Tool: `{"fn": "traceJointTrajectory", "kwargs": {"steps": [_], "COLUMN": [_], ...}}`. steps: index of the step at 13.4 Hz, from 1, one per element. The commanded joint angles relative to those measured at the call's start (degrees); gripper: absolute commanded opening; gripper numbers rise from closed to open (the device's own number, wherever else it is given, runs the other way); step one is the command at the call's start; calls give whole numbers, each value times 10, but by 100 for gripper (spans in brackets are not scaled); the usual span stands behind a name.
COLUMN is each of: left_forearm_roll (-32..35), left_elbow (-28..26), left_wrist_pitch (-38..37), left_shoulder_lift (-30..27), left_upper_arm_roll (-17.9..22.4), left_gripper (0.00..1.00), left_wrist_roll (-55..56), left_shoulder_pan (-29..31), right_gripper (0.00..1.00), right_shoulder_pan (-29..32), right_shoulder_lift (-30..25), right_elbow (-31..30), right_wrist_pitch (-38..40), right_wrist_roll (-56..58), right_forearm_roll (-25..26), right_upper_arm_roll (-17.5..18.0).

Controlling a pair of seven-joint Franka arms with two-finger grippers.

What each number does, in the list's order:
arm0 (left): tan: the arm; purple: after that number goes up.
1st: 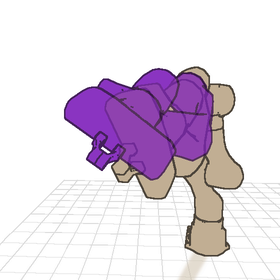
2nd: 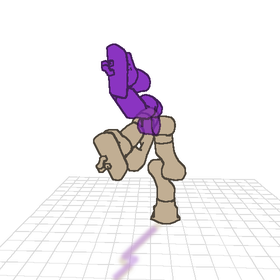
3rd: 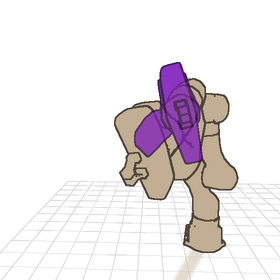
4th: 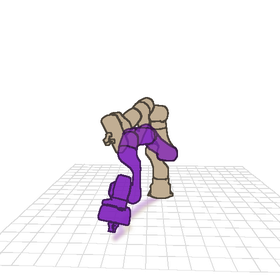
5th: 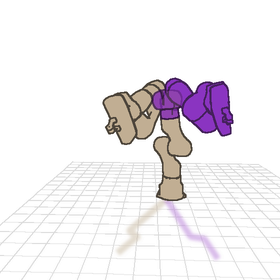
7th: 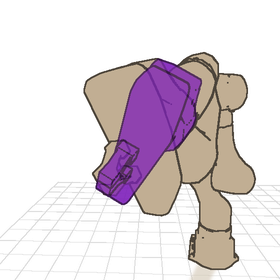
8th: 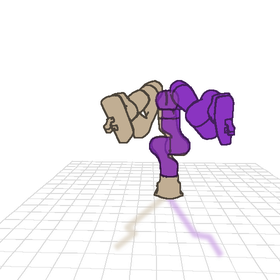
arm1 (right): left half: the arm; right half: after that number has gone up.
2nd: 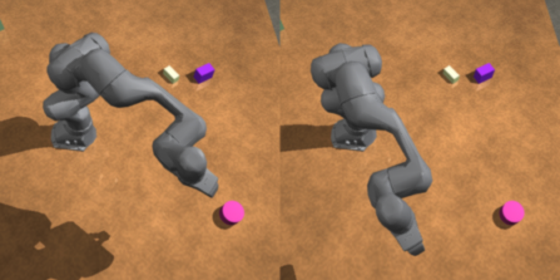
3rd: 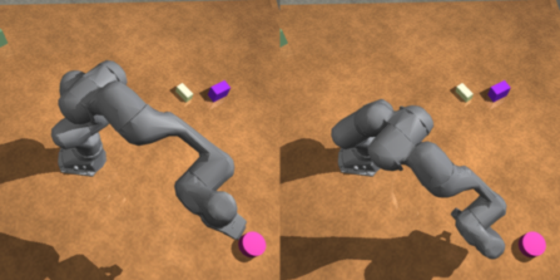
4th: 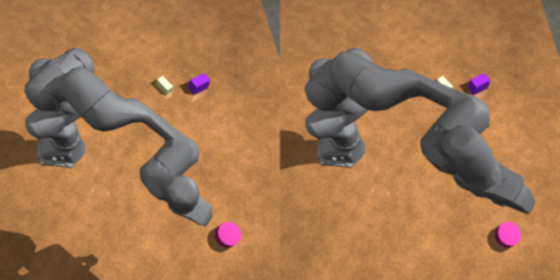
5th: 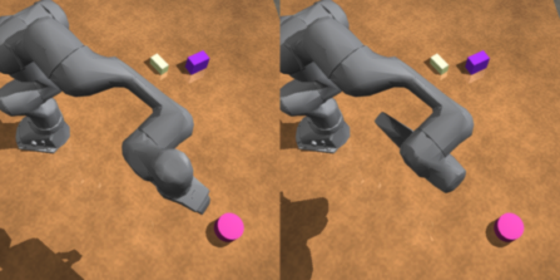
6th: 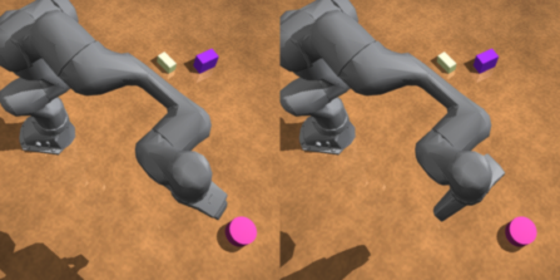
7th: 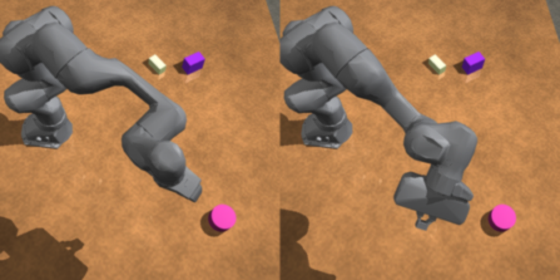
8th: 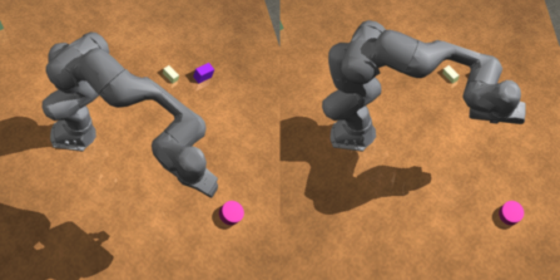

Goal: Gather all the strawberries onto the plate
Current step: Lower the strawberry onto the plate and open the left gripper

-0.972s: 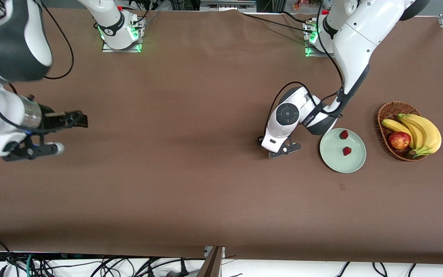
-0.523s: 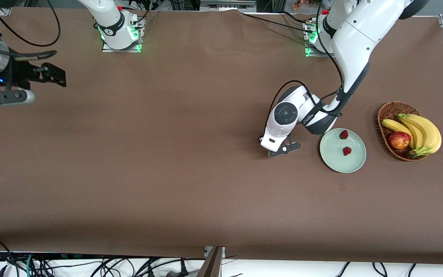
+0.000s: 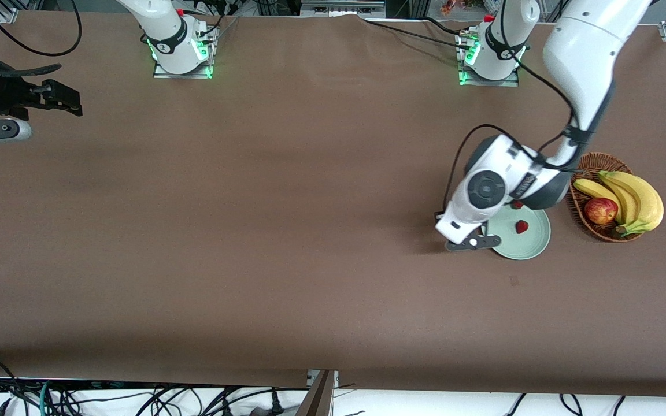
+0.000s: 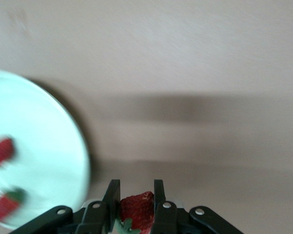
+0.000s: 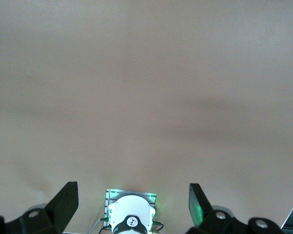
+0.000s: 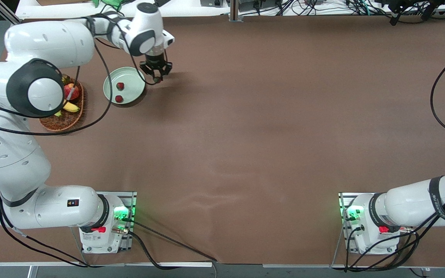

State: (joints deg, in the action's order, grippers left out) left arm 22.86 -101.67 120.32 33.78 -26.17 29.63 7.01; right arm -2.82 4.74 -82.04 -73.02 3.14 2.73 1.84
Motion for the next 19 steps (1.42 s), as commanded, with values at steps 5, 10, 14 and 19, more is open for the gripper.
{"fn": "traceJointTrajectory", "kwargs": {"steps": [5, 10, 14, 19], "left_forearm_roll": [-24, -56, -81, -83], "left_elbow": [-9, -10, 36, 217], "left_wrist_pitch": [47, 43, -45, -317], "left_shoulder_lift": [22, 7, -81, -128], "left_upper_arm_roll": [-8, -10, -21, -42], "left_gripper": [31, 100, 100, 100], "left_wrist_roll": [-324, -331, -326, -326], "left_shoulder_pan": [118, 120, 119, 114], "right_gripper": [100, 100, 100, 100], "right_shoulder_pan": [2, -1, 2, 1], "right_shoulder_lift": [-3, -3, -3, -3], "right_elbow": [-5, -5, -6, -5], "right_wrist_pitch": [-5, -7, -6, -8], "right_wrist_roll": [15, 14, 13, 13], "right_forearm_roll": [2, 20, 21, 21], "right_upper_arm_roll": [2, 3, 2, 2]}}
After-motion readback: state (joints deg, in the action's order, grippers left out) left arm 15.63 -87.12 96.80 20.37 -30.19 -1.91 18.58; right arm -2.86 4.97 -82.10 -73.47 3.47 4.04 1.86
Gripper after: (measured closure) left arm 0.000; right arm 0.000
